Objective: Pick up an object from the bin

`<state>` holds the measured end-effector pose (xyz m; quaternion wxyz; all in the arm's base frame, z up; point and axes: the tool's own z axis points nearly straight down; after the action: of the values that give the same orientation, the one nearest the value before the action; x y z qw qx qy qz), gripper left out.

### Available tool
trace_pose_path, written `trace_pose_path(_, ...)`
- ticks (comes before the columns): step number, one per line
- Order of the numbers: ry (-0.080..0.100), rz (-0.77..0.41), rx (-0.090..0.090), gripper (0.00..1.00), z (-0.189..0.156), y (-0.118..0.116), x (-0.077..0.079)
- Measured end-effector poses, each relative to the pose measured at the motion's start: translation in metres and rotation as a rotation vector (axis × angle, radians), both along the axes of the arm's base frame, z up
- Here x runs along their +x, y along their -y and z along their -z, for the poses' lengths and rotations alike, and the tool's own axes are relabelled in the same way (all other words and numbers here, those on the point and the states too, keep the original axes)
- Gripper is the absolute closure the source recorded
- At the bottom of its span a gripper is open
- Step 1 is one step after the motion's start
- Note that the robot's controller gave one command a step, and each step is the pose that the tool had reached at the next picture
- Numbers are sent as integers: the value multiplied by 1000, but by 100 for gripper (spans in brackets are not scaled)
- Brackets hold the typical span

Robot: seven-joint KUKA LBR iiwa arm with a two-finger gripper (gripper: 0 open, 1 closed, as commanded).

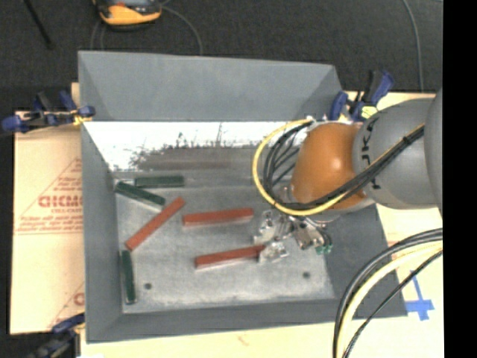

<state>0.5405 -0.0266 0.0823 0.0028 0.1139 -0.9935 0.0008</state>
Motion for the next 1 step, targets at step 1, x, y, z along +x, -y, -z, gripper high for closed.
trace_pose_path(1, 1, -3, 1, 100, -43, 5, 4)
